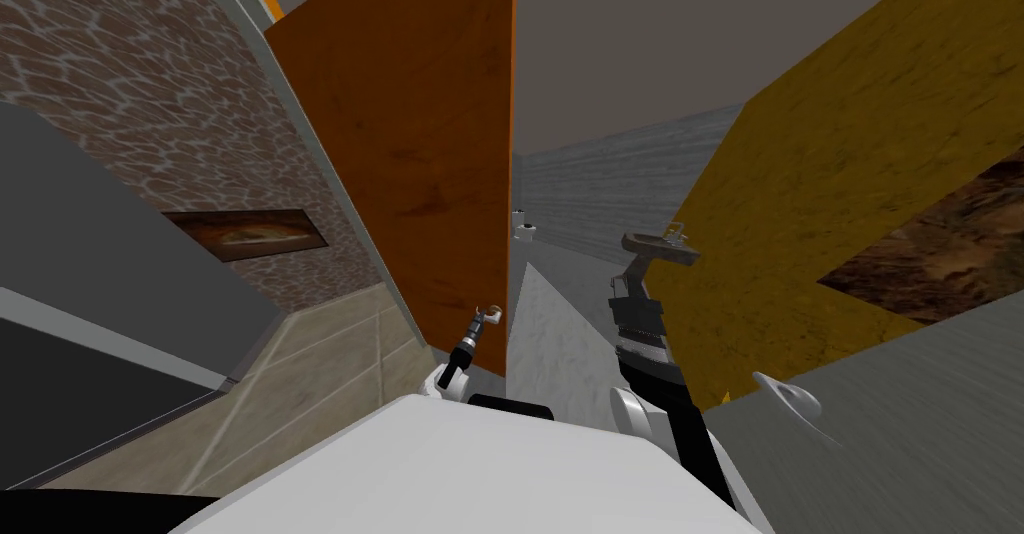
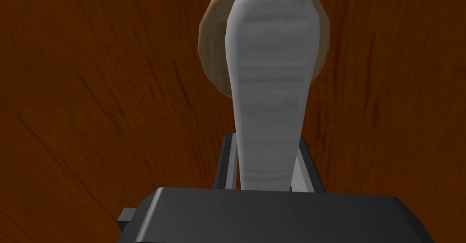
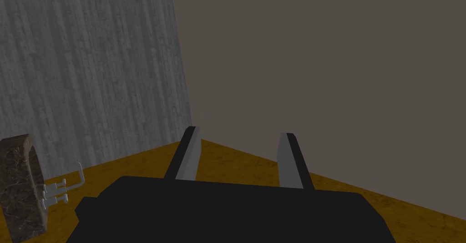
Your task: Push the door open
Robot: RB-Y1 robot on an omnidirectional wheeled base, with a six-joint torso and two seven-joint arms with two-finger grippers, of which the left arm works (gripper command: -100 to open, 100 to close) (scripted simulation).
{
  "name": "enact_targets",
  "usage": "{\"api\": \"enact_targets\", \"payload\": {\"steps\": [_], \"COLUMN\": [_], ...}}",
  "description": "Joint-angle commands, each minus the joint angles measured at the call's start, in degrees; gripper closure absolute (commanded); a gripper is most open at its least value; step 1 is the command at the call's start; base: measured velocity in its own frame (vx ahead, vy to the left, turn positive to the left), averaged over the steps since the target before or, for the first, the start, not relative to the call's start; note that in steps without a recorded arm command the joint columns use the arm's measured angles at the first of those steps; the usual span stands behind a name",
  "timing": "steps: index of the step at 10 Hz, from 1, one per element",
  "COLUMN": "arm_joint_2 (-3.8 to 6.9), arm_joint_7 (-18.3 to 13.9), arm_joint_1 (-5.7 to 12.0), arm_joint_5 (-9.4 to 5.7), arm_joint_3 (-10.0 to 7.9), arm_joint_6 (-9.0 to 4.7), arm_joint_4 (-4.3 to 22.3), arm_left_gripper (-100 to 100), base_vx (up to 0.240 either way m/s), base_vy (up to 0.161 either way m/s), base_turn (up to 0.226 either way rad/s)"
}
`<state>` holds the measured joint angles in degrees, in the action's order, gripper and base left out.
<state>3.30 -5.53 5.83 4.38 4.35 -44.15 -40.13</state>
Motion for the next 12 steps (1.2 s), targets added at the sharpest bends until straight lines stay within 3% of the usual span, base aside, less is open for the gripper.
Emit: {"api": "enact_targets", "payload": {"steps": [1,6,8,12], "arm_joint_2": [-0.16,-1.43,-0.34,0.04], "arm_joint_7": [0.55,1.88,2.04,2.75], "arm_joint_1": [0.73,1.01,0.75,0.83], "arm_joint_5": [-0.58,-1.90,-2.36,-3.32], "arm_joint_3": [-1.21,-3.93,-4.87,-6.57], "arm_joint_6": [-0.35,-0.18,-0.05,-0.09], "arm_joint_4": [0.37,0.80,0.67,0.82], "arm_left_gripper": [100,100,100,100], "base_vx": [0.135,0.137,0.078,0.152], "base_vy": [-0.118,-0.113,-0.048,-0.076], "base_turn": [0.050,0.055,0.048,0.039]}}
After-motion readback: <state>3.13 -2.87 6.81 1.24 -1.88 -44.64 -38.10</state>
